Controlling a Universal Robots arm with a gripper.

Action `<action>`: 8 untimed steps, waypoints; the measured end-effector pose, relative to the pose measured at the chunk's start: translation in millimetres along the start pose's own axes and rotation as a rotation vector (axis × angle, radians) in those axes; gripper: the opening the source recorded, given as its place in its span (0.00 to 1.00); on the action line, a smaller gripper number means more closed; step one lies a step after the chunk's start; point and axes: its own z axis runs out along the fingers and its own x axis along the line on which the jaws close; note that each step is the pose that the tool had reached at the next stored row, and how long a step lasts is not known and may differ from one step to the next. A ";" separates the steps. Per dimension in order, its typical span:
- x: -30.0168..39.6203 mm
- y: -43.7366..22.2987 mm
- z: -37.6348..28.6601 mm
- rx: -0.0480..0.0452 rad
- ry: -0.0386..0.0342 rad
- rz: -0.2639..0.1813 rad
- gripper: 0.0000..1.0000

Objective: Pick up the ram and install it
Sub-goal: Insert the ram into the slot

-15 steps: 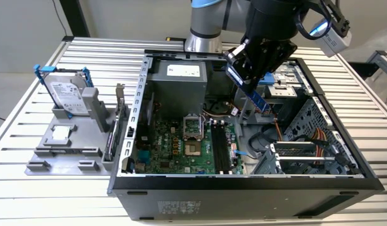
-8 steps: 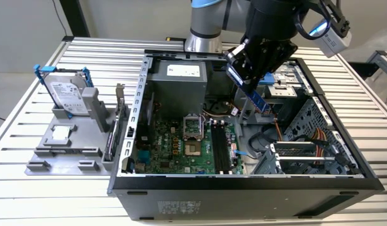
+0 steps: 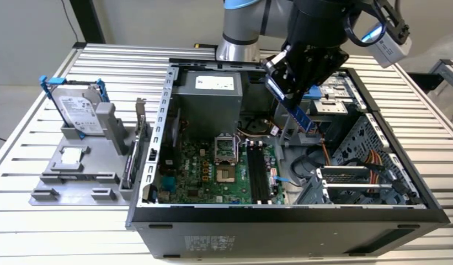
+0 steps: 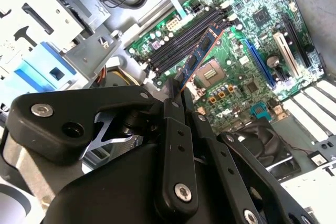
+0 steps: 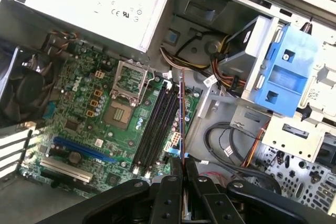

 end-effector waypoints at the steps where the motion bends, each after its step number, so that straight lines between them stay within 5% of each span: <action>1: 0.0 0.0 0.0 0.0001 0.0000 0.002 0.00; 8: 0.0 0.0 0.0 0.0011 0.0000 0.019 0.00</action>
